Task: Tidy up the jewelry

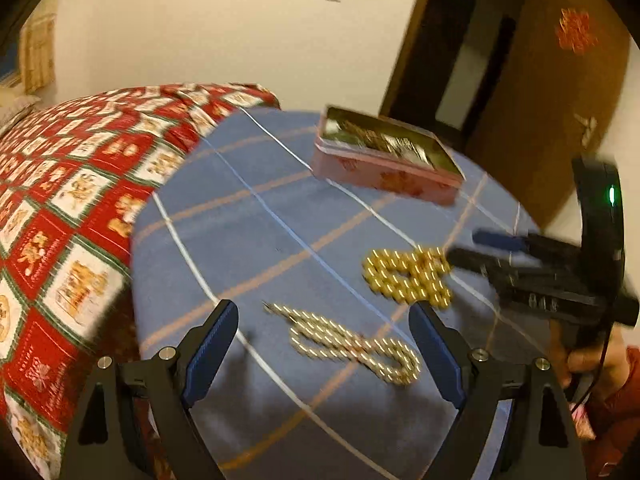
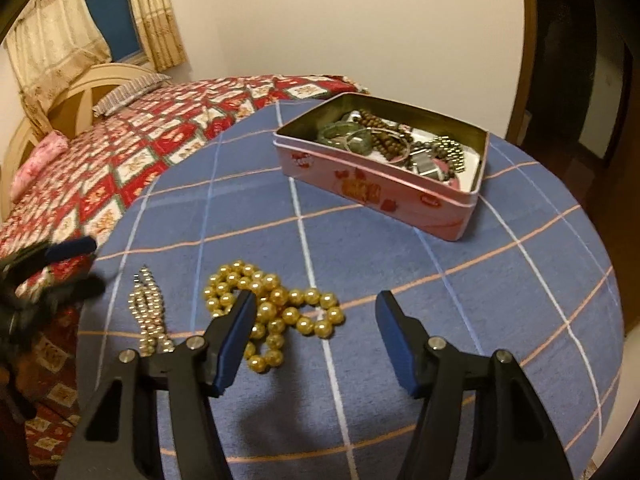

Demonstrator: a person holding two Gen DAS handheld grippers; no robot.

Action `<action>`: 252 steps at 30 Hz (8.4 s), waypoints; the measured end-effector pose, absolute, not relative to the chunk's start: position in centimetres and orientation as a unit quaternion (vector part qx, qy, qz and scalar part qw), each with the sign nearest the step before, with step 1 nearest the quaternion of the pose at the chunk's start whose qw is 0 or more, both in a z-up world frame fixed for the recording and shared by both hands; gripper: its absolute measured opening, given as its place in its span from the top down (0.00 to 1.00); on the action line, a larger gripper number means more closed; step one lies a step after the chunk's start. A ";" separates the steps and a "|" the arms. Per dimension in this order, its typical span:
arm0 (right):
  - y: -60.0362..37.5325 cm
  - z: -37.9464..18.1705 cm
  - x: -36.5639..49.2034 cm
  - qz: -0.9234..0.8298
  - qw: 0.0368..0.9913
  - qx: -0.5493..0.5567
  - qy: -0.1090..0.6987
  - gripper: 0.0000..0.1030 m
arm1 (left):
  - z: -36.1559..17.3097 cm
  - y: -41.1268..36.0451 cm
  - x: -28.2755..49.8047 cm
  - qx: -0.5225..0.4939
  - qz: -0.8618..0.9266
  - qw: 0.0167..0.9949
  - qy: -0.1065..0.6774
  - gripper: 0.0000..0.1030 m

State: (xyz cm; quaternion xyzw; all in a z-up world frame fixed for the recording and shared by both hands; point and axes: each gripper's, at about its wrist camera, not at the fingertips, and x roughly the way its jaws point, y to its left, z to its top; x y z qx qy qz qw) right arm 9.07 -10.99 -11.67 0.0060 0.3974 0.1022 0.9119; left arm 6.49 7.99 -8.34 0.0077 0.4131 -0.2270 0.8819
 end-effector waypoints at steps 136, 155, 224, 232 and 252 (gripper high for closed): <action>-13.3 -12.7 11.0 0.202 0.869 -0.042 0.450 0.40 | -7.3 6.0 10.8 -0.053 -0.270 0.886 0.373 0.88; -8.2 -13.7 10.9 0.284 0.833 -0.160 0.447 0.61 | -7.2 5.4 11.6 -0.046 -0.272 0.885 0.376 0.88; -18.7 -5.3 10.5 0.111 0.924 0.130 0.342 0.87 | -2.8 2.0 13.4 -0.077 -0.314 0.895 0.309 0.87; -18.3 -1.6 13.3 0.111 0.941 0.120 0.295 0.87 | 1.5 0.0 15.3 -0.066 -0.330 0.908 0.250 0.94; -18.8 -3.5 13.4 0.114 0.933 0.140 0.310 0.87 | -9.9 -2.9 17.1 0.058 -0.294 0.850 0.433 0.30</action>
